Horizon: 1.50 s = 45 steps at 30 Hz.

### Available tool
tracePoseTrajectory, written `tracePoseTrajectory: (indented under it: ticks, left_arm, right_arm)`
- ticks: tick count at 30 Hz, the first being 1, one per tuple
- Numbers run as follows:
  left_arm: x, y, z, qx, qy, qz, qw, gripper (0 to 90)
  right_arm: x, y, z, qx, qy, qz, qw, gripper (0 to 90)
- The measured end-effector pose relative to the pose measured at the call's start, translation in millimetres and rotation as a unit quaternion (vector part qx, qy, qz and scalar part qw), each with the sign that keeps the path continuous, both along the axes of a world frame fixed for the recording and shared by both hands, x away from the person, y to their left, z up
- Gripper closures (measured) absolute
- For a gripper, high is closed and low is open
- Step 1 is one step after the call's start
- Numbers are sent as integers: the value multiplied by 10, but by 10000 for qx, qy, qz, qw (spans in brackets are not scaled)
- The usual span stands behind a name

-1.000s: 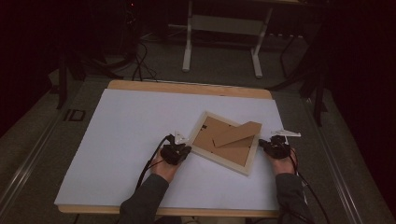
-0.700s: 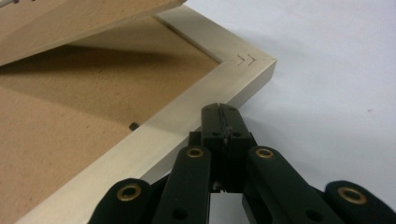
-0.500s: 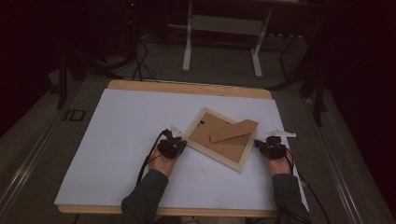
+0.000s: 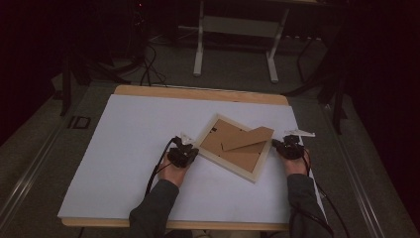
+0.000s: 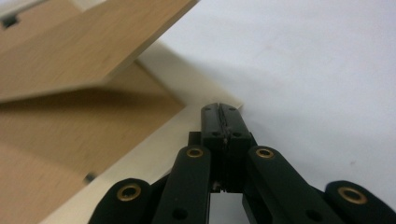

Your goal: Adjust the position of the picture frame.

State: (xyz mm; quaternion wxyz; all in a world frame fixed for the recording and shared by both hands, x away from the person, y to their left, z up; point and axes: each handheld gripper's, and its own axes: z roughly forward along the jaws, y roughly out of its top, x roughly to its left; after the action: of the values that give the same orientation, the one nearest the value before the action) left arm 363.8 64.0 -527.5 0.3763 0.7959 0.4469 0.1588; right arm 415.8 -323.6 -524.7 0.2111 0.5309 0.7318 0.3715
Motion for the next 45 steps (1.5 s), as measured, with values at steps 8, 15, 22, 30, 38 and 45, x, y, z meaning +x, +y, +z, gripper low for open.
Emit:
tracePoseTrajectory:
  ticks: [8,15,22,30,38,45]
  left_arm:
    - [0,-2,0,-13,-16,20,10000,900]
    - [-18,-32,-4,45,-13,-28,10000,900]
    - [-31,-48,-10,96,15,-80,9999,900]
    - [-53,-60,-11,178,69,-107,9998,900]
    - [-40,-74,-37,242,96,-74,9996,900]
    - [-3,-66,-64,208,146,-25,9997,900]
  right_arm:
    - [158,-60,14,259,-17,-294,9992,900]
    - [241,-64,20,300,19,-352,9989,900]
    - [333,-38,-10,265,122,-421,9987,900]
    - [360,-71,-14,316,240,-409,9984,900]
    - [329,-74,-94,294,357,-291,9985,900]
    - [256,-67,-89,299,378,-115,9988,900]
